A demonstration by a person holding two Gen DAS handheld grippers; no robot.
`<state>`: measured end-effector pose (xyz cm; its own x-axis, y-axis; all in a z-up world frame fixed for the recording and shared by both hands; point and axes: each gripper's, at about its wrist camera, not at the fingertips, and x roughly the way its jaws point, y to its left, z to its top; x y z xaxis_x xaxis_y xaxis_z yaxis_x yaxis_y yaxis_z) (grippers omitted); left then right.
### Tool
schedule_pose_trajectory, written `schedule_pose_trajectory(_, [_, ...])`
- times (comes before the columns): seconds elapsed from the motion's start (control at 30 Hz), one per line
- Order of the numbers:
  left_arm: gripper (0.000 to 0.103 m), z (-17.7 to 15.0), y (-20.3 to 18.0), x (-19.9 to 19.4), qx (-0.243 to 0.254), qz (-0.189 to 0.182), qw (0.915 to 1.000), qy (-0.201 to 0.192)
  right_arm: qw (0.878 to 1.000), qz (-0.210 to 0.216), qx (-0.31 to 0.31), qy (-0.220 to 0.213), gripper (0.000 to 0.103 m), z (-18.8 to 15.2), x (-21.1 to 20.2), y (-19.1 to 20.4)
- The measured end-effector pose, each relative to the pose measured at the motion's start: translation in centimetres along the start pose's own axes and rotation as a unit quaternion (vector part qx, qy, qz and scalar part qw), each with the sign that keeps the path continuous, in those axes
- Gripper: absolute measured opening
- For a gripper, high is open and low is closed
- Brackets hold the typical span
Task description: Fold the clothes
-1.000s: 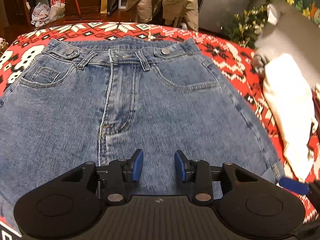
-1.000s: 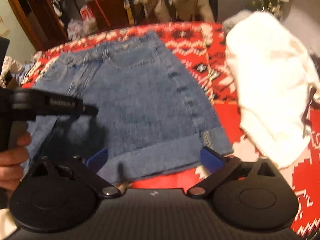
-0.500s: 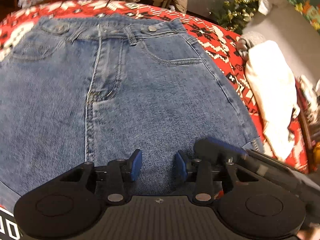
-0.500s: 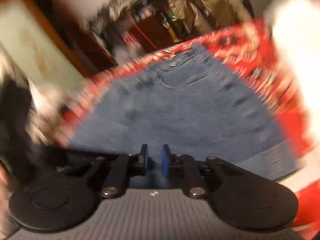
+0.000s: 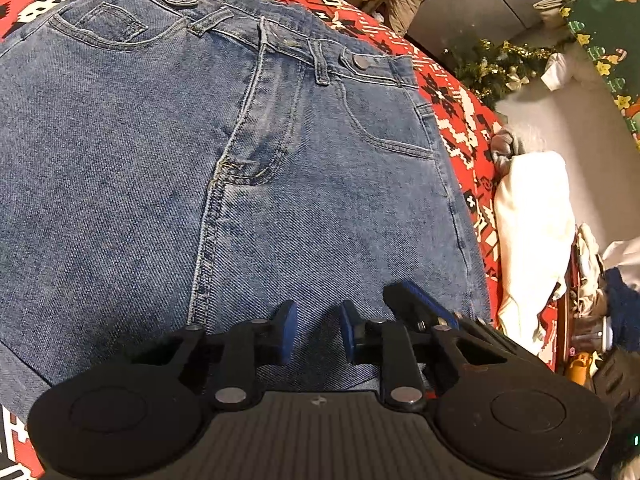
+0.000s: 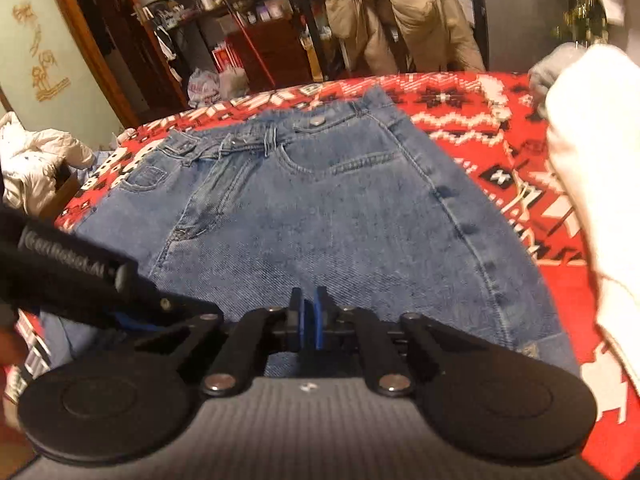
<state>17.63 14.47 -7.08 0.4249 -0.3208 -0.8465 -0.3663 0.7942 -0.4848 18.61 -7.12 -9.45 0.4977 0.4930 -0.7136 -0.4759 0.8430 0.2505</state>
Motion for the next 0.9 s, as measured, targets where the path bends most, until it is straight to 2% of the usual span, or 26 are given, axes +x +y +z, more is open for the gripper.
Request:
schedule_pose_trajectory(0.13, [0.022,0.0,-0.2,0.0,0.013,0.006,0.9999,0.000,0.999,-0.033,0.000,0.025,0.003,-0.8,-1.7,-0.3])
schedule_pose_trajectory(0.23, [0.022,-0.3,-0.7,-0.4,0.026,0.002,0.9996,-0.013,0.999,-0.034,0.016,0.031,0.003,-1.9,-3.1,-1.2])
schedule_pose_trajectory(0.4, [0.022,-0.1,-1.2,-1.2,0.033,-0.038,0.9974,-0.051,1.000,-0.017,0.023,-0.008,0.012,-1.3,-4.3,-0.9])
schedule_pose_trajectory(0.5, [0.022,0.6,-1.5,-0.1,0.034,-0.034,0.9973,-0.056,0.999,-0.033,0.010,-0.028,0.012,-0.4,-3.7,-0.4])
schedule_pose_trajectory(0.57, [0.022,1.0,-1.4,0.7,0.035,-0.027,0.9978,-0.051,0.999,-0.038,0.018,-0.023,0.012,-0.2,-2.8,-0.7])
schedule_pose_trajectory(0.63, [0.017,1.3,-1.4,1.6,0.036,-0.019,0.9981,-0.046,0.999,-0.035,0.027,-0.011,0.011,-0.5,-1.8,-1.1])
schedule_pose_trajectory(0.73, [0.017,1.5,-1.4,1.7,0.035,-0.018,0.9983,-0.043,0.999,-0.041,0.009,-0.012,0.009,-0.8,-1.2,-0.9])
schedule_pose_trajectory(0.8, [0.017,1.5,-1.4,1.7,0.036,-0.018,0.9982,-0.044,0.998,-0.054,0.000,-0.014,0.007,-0.8,-1.3,-0.8])
schedule_pose_trajectory(0.9, [0.017,1.5,-1.7,1.8,0.045,-0.012,0.9978,-0.047,0.995,-0.099,0.008,-0.022,0.013,-0.5,-1.4,-2.0])
